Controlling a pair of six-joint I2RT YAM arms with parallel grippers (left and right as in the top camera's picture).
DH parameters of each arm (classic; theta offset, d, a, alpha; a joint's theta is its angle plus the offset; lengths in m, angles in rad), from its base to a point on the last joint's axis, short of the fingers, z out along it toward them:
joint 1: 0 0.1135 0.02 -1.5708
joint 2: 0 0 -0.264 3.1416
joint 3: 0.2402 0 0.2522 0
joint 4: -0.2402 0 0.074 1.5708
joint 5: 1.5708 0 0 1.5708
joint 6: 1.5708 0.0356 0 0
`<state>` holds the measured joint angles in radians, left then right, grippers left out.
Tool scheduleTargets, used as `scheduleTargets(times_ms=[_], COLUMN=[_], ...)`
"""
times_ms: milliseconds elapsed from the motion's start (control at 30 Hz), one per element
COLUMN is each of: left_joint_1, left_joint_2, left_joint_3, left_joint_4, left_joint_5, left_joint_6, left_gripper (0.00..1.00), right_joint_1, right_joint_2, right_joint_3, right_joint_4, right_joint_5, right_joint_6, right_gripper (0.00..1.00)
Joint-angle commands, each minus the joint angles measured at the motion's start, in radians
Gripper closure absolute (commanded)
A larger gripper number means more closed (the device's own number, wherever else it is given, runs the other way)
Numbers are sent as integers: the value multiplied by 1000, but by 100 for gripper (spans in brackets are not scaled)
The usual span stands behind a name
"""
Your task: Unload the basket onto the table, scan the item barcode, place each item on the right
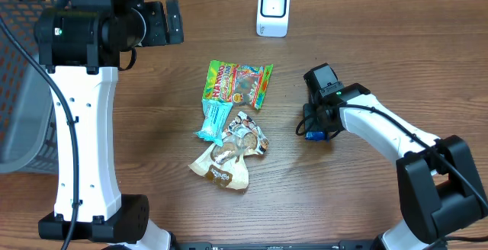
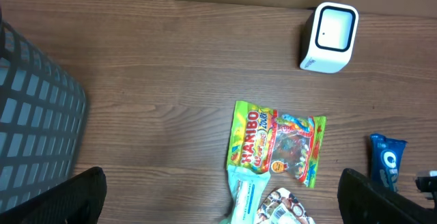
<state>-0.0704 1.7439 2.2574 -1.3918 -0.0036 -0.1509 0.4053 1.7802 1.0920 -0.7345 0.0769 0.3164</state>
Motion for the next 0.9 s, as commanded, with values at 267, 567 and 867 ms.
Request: scheduleTargets(times_ms=[267, 567, 867], left_joint_1=[-2, -2, -2], left_joint_2=[3, 3, 3], left_joint_3=[-4, -4, -4], left_joint_4=[1, 1, 1], left_joint_5=[1, 1, 1], left_joint_6=[20, 20, 20], left_gripper=[0, 0, 0], right_joint_1=[-52, -303, -362], right_joint_2=[-21, -99, -99], right_joint_3=[227, 381, 381], right_joint_4=[-232, -188, -158], right_joint_5=[-625, -1306, -1628], right_joint_6=[-132, -41, 59], right_gripper=[96, 96, 96])
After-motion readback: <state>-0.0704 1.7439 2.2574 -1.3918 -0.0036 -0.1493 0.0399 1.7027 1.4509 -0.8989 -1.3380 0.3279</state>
